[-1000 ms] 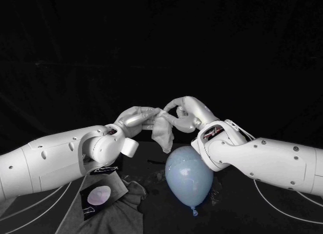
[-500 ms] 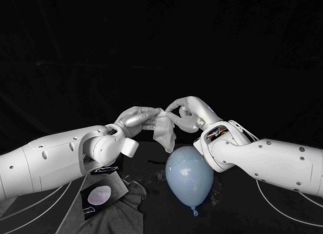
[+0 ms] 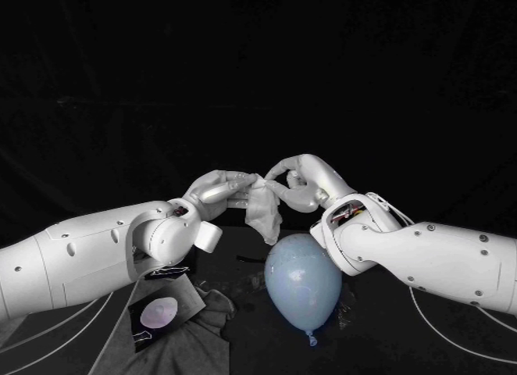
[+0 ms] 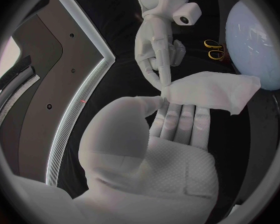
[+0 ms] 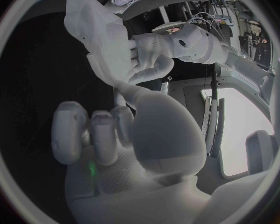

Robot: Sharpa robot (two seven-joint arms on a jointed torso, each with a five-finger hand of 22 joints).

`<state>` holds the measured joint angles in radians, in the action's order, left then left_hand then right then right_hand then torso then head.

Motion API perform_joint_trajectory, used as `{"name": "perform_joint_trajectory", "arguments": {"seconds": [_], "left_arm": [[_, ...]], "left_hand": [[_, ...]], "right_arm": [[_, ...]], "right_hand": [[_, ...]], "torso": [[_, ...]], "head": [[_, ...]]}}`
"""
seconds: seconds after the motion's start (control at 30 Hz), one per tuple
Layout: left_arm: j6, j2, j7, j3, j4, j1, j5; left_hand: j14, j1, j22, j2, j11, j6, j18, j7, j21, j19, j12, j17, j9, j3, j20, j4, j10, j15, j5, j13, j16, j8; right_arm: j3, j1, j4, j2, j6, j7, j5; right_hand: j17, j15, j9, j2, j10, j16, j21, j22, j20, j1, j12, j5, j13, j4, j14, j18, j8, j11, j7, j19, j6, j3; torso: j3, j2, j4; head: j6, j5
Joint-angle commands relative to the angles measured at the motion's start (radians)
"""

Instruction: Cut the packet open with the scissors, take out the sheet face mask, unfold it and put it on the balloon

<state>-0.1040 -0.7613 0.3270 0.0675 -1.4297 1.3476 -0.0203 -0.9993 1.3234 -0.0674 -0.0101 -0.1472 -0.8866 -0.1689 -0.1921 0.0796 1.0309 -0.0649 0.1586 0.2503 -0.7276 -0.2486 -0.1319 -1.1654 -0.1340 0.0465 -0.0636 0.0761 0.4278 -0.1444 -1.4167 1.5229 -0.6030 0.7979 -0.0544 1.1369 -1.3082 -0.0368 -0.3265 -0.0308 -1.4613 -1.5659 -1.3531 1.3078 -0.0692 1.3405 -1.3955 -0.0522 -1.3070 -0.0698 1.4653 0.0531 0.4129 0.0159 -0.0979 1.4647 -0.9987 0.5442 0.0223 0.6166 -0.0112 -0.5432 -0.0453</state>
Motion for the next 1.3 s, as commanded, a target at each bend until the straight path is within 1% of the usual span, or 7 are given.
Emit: {"name": "perform_joint_trajectory", "arguments": {"seconds": [0.03, 0.2, 0.33, 0.57, 0.8, 1.17, 1.3], "left_arm": [[-0.018, 0.002, 0.021, -0.003, -0.008, 0.003, -0.027], [-0.042, 0.0, 0.026, -0.003, -0.01, 0.002, -0.036], [-0.064, -0.002, 0.032, -0.003, -0.012, 0.002, -0.043], [-0.099, -0.004, 0.041, -0.003, -0.013, 0.002, -0.053], [-0.132, -0.007, 0.044, -0.003, -0.014, 0.002, -0.065], [-0.154, -0.009, 0.044, -0.003, -0.014, 0.002, -0.071], [-0.143, -0.01, 0.042, -0.003, -0.013, 0.002, -0.067]], "left_hand": [[-0.013, 0.007, -0.001, 0.001, 0.003, -0.015, -0.017, 0.0, 0.001, 0.0, -0.005, 0.003, 0.007, -0.008, 0.005, 0.005, -0.015, 0.003, 0.002, -0.002, 0.008, 0.012], [-0.032, 0.007, -0.003, 0.006, 0.008, -0.029, -0.017, 0.003, 0.009, 0.012, -0.006, 0.008, 0.017, -0.031, 0.011, 0.009, -0.038, 0.01, 0.002, -0.002, 0.016, 0.025], [-0.053, 0.002, -0.003, 0.018, 0.016, -0.041, -0.017, 0.009, 0.017, 0.025, -0.006, 0.015, 0.035, -0.064, 0.019, 0.018, -0.063, 0.017, 0.003, -0.002, 0.024, 0.045], [-0.067, -0.011, -0.003, 0.037, 0.021, -0.04, -0.017, 0.014, 0.024, 0.036, -0.004, 0.021, 0.062, -0.108, 0.025, 0.027, -0.081, 0.023, 0.003, -0.001, 0.027, 0.072], [-0.075, -0.024, -0.002, 0.048, 0.025, -0.037, -0.017, 0.018, 0.028, 0.042, -0.004, 0.026, 0.087, -0.134, 0.029, 0.033, -0.092, 0.026, 0.003, -0.001, 0.028, 0.094], [-0.08, -0.037, -0.002, 0.059, 0.027, -0.025, -0.016, 0.02, 0.031, 0.046, -0.002, 0.03, 0.122, -0.169, 0.031, 0.041, -0.098, 0.028, 0.003, -0.001, 0.027, 0.121], [-0.08, -0.039, -0.002, 0.061, 0.026, -0.023, -0.016, 0.02, 0.031, 0.046, -0.002, 0.031, 0.127, -0.174, 0.031, 0.041, -0.099, 0.028, 0.003, -0.001, 0.026, 0.125]], "right_arm": [[-0.001, 0.001, 0.005, -0.002, 0.007, 0.004, 0.022], [-0.001, 0.002, 0.01, -0.011, 0.028, 0.013, 0.026], [-0.001, 0.002, 0.015, -0.018, 0.033, 0.017, 0.028], [-0.001, 0.002, 0.026, -0.034, 0.032, 0.019, 0.031], [-0.001, 0.002, 0.035, -0.048, 0.041, 0.025, 0.031], [-0.001, 0.002, 0.041, -0.062, 0.046, 0.026, 0.03], [-0.001, 0.002, 0.042, -0.067, 0.042, 0.028, 0.026]], "right_hand": [[-0.263, -0.01, -0.04, -0.007, -0.022, -0.005, -0.007, 0.205, 0.008, -0.004, -0.005, 0.003, -0.124, 0.004, 0.105, -0.009, 0.014, -0.007, 0.014, 0.015, -0.021, 0.008], [-0.263, -0.012, -0.042, -0.008, -0.025, -0.005, -0.012, 0.207, 0.01, -0.004, -0.008, 0.003, -0.127, 0.009, 0.105, -0.01, 0.018, -0.008, 0.015, 0.018, -0.023, 0.012], [-0.263, -0.012, -0.043, -0.009, -0.026, -0.005, -0.016, 0.207, 0.01, -0.003, -0.009, 0.003, -0.128, 0.01, 0.105, -0.011, 0.02, -0.009, 0.016, 0.019, -0.023, 0.014], [-0.263, -0.013, -0.044, -0.008, -0.026, -0.005, -0.015, 0.207, 0.01, -0.003, -0.008, 0.003, -0.128, 0.011, 0.105, -0.011, 0.02, -0.009, 0.016, 0.019, -0.023, 0.016], [-0.263, -0.013, -0.044, -0.009, -0.027, -0.005, -0.018, 0.208, 0.011, -0.003, -0.01, 0.003, -0.13, 0.014, 0.105, -0.011, 0.022, -0.01, 0.016, 0.02, -0.023, 0.018], [-0.263, -0.013, -0.045, -0.009, -0.027, -0.005, -0.019, 0.208, 0.012, -0.003, -0.009, 0.003, -0.129, 0.015, 0.105, -0.012, 0.022, -0.01, 0.016, 0.021, -0.023, 0.02], [-0.263, -0.014, -0.045, -0.009, -0.027, -0.005, -0.019, 0.208, 0.012, -0.003, -0.009, 0.003, -0.129, 0.016, 0.105, -0.011, 0.023, -0.01, 0.017, 0.021, -0.023, 0.022]], "torso": [[0.0005, 0.0, -0.0003], [0.0001, 0.0, 0.0], [-0.0001, 0.0, 0.0], [-0.0004, 0.0, 0.0005], [0.0, 0.0, 0.0004], [0.0001, 0.0, -0.0004], [0.0002, 0.0, -0.0001]], "head": [[-0.001, 0.0], [-0.002, -0.002], [-0.003, -0.003], [-0.004, -0.005], [-0.004, -0.006], [-0.003, -0.006], [-0.002, -0.006]]}}
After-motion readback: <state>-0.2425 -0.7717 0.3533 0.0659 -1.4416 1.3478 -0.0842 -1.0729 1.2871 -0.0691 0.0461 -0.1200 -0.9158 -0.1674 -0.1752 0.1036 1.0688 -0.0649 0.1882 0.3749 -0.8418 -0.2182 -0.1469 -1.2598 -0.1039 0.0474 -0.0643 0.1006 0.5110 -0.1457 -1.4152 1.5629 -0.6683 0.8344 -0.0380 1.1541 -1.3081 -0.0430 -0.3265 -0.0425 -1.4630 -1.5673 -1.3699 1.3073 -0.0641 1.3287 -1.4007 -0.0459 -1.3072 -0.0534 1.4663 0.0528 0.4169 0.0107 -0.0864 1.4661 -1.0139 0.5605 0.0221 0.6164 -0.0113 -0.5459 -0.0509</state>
